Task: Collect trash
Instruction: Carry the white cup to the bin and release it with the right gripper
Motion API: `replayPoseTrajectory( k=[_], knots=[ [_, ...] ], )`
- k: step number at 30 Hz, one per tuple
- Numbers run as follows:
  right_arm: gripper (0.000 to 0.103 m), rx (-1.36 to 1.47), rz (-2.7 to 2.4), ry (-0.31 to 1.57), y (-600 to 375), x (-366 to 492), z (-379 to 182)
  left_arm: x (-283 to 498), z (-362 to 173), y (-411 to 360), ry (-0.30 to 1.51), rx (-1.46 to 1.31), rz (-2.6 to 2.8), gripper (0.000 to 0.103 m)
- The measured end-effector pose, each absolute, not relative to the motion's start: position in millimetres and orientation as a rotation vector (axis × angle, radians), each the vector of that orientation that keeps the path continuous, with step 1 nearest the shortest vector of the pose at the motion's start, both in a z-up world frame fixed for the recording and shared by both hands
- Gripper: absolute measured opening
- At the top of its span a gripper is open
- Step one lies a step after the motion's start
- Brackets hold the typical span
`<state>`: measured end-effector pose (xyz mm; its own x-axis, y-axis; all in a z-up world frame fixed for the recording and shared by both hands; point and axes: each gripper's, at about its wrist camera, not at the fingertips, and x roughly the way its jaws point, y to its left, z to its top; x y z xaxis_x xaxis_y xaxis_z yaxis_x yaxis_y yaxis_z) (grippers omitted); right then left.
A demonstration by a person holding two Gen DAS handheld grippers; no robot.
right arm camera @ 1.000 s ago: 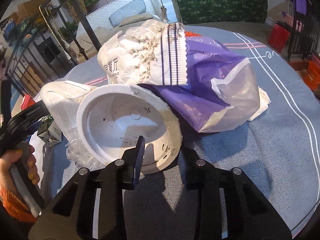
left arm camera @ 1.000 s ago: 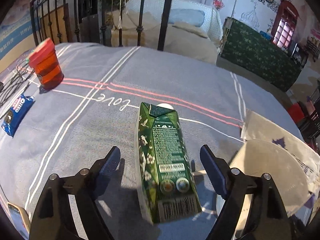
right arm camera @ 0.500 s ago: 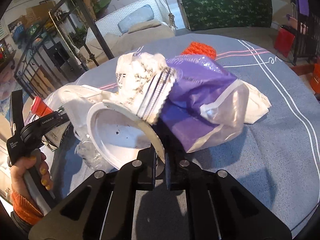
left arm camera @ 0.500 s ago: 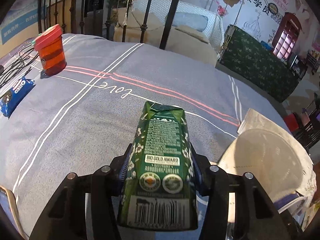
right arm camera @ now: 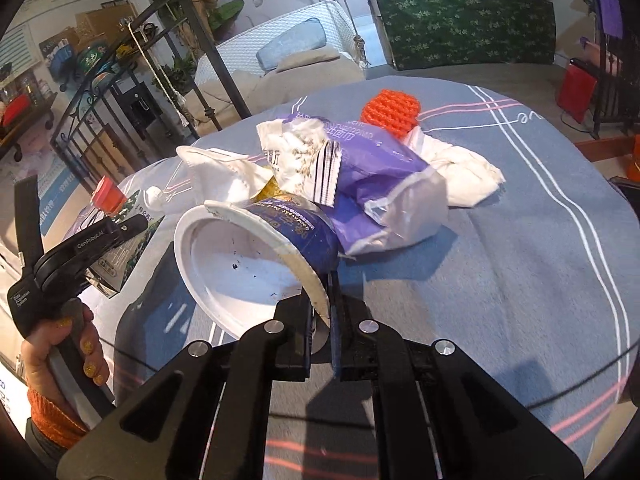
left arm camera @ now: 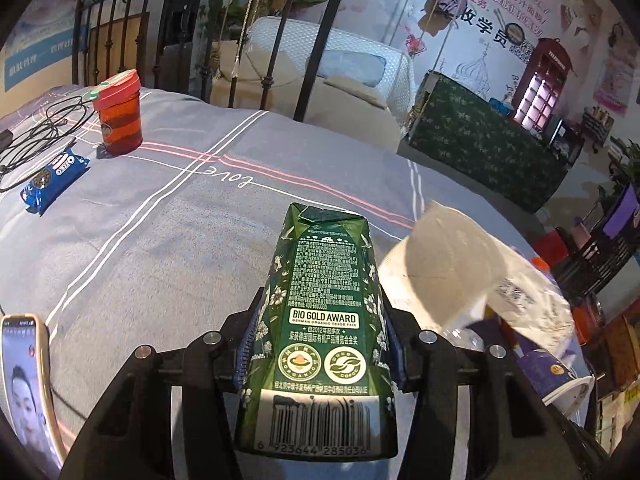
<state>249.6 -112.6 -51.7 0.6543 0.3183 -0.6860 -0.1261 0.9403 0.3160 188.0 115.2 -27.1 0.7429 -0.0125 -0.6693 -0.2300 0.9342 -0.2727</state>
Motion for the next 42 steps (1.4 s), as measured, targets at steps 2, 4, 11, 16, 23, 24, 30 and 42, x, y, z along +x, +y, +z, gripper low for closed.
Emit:
replayPoseTrajectory(
  k=[2, 4, 11, 16, 23, 24, 30, 42],
  knots=[
    [0.008, 0.243, 0.248, 0.813, -118, 241, -50, 179, -24, 109, 0.716, -0.34, 0.109, 0.05],
    [0.008, 0.238, 0.241, 0.803, -124, 232, -47, 172, -21, 103, 0.7, -0.329, 0.097, 0.05],
    [0.008, 0.231, 0.204, 0.756, -147, 207, -39, 154, -13, 79, 0.674, -0.298, 0.018, 0.05],
    [0.008, 0.239, 0.181, 0.719, -164, 191, -32, 145, -7, 59, 0.653, -0.275, -0.042, 0.05],
    [0.008, 0.263, 0.121, 0.682, -197, 171, -27, 137, -1, 26, 0.634, -0.223, -0.143, 0.05],
    [0.008, 0.266, 0.113, 0.678, -202, 169, -27, 135, 1, 20, 0.63, -0.215, -0.156, 0.05],
    [0.008, 0.308, 0.045, 0.652, -240, 155, -27, 135, 4, -15, 0.624, -0.172, -0.253, 0.05],
    [0.008, 0.387, -0.164, 0.601, -332, 131, -33, 141, 6, -93, 0.603, -0.067, -0.455, 0.05]
  ],
)
